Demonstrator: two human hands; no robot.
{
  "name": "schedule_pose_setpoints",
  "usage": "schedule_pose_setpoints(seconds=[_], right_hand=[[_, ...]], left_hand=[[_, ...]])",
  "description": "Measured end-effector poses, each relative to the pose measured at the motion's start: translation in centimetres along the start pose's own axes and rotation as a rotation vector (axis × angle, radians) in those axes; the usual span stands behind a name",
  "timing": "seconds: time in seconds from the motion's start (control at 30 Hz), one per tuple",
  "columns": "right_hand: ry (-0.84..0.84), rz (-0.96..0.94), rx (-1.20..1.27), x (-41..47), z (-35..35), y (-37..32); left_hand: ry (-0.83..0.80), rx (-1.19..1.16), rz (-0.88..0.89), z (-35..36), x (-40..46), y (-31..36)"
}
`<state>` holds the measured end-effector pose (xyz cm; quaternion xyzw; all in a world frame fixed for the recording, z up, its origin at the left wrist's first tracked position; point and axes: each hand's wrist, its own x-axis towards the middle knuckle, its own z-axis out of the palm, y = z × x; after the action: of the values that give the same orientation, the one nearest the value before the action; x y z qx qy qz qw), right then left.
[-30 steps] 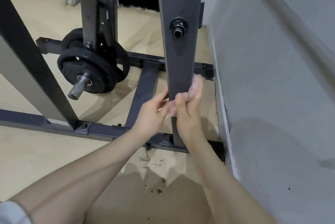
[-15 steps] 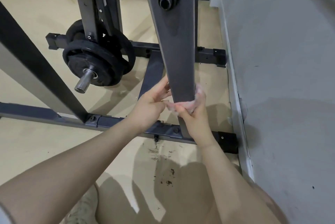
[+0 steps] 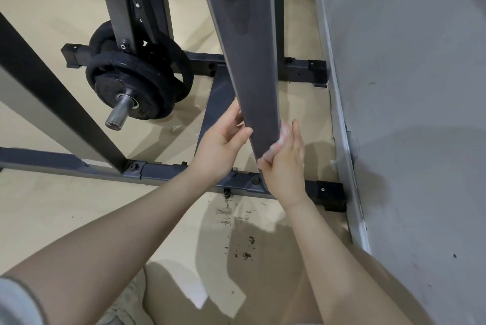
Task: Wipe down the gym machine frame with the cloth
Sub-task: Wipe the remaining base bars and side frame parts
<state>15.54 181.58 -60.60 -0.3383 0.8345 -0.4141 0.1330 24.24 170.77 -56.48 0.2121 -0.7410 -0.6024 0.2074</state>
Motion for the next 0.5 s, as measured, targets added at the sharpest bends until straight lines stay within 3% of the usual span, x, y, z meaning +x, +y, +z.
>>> schedule_pose_setpoints(seconds=[0.27,0.4,0.5], right_hand=[[-0.121,-0.15,0.447,-0.8,-1.2,-0.9],[-0.035,-0.038,0.56,-0.5,-1.1,-1.9],[0.079,-0.207,0.572,0.6,-1.2,-3.9]], left_hand=[[0.02,0.022,0.022,0.3,-0.1,0.4],[0.018,-0.011,0.039,0.2,-0.1,0.4],[0.015,-0.058,0.049,0.3,-0.1,0.5]])
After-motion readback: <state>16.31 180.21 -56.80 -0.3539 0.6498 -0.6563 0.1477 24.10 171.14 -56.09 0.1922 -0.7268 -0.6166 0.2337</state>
